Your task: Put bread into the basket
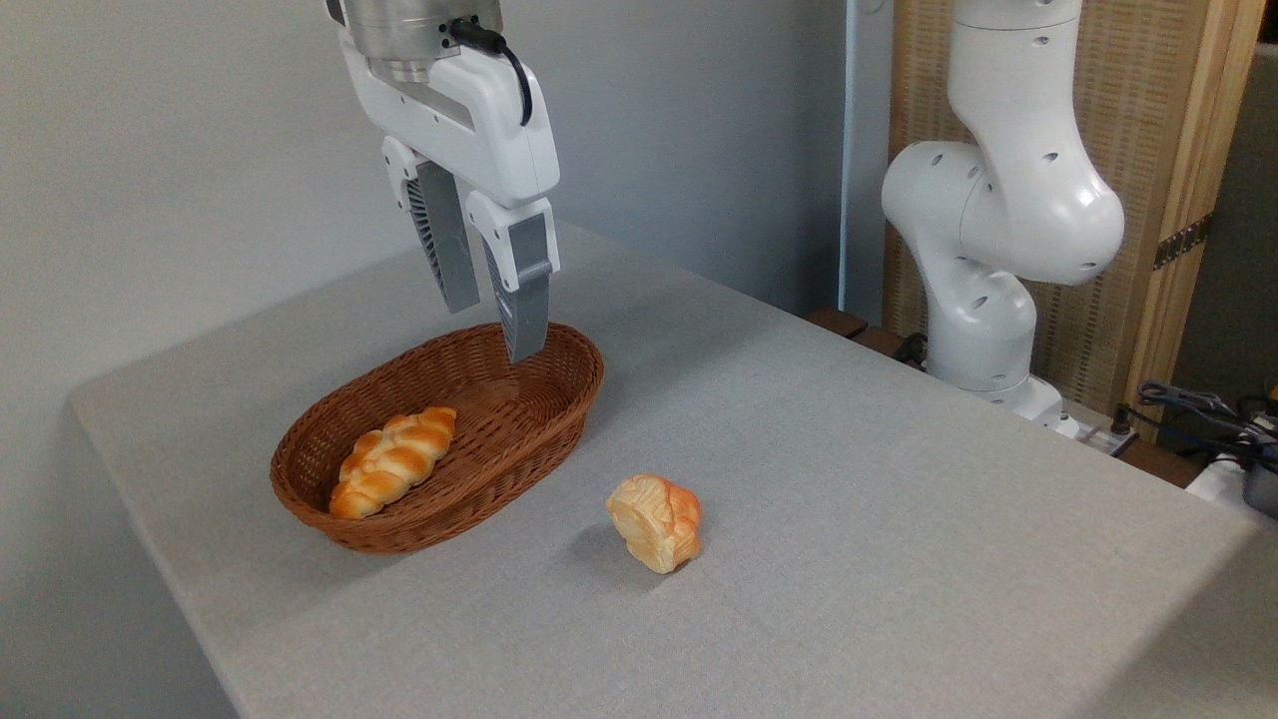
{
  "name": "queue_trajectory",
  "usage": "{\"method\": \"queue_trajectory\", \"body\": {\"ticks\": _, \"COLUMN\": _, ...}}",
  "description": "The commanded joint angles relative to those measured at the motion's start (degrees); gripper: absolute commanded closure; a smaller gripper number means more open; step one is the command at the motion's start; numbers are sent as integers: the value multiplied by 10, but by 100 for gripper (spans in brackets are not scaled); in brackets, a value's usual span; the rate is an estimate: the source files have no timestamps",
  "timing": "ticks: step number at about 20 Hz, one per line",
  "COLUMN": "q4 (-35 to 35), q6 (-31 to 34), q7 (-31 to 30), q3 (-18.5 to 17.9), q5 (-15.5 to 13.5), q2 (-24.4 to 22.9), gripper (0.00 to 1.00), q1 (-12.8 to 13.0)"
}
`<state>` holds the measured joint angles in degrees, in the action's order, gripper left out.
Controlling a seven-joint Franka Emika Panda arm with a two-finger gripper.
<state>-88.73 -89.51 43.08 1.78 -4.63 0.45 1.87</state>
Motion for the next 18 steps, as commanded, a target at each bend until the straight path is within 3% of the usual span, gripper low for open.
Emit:
{"method": "queue_trajectory", "body": {"ticks": 1, "q4": -3, "q6": 7, "q7": 10, "q3": -8, "q5": -6, "q2": -1, "gripper": 0, "q1": 3}}
{"method": "queue_trajectory", "body": {"ticks": 18, "q4": -3, "q6": 14, "q7": 11, "q3": -8, "q5": -6, "q2": -1, "gripper": 0, "q1": 3}}
